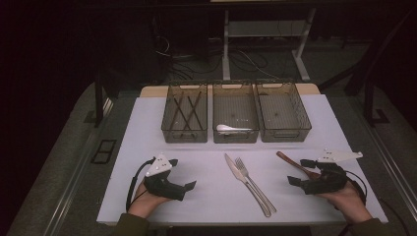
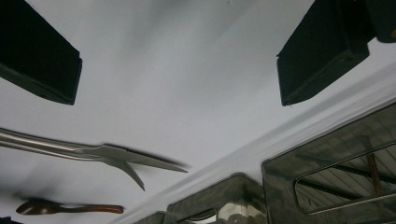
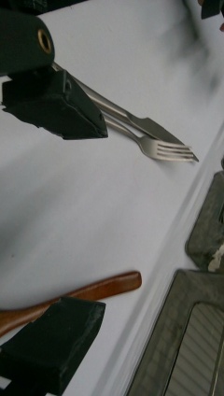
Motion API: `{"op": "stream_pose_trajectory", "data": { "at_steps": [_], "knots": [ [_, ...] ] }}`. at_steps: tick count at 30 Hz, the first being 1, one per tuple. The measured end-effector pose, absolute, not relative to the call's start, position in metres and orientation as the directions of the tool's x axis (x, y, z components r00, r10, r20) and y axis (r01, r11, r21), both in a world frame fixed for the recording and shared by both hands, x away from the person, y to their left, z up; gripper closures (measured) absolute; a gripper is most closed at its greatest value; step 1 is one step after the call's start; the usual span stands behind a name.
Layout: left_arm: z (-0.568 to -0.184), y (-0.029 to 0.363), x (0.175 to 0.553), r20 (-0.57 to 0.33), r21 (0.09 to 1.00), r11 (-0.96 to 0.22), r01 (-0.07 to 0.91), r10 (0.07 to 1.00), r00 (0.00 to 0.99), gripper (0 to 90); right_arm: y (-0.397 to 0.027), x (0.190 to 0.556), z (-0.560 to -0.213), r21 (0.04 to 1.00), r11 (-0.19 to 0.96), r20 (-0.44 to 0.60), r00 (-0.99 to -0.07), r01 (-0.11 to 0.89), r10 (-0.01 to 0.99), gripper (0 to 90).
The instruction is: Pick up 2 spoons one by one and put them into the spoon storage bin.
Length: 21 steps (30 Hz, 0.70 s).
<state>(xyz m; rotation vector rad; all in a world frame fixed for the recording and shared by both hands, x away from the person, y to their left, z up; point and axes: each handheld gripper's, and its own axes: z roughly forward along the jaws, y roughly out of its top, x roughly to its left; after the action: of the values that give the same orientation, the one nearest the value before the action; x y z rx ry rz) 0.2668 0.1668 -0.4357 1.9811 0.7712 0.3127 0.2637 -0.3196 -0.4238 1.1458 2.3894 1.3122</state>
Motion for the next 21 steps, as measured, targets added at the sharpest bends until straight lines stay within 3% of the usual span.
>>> {"op": "stream_pose_trajectory", "data": {
  "at_steps": [21],
  "knots": [
    [-0.436, 0.166, 0.268, -0.103, 0.840, -0.358, 0.408, 0.633, 0.768, 0.0, -0.369, 0.274, -0.425, 0.748, 0.299, 0.157, -0.596, 0.592, 0.787, 14.4]
  ]
}}
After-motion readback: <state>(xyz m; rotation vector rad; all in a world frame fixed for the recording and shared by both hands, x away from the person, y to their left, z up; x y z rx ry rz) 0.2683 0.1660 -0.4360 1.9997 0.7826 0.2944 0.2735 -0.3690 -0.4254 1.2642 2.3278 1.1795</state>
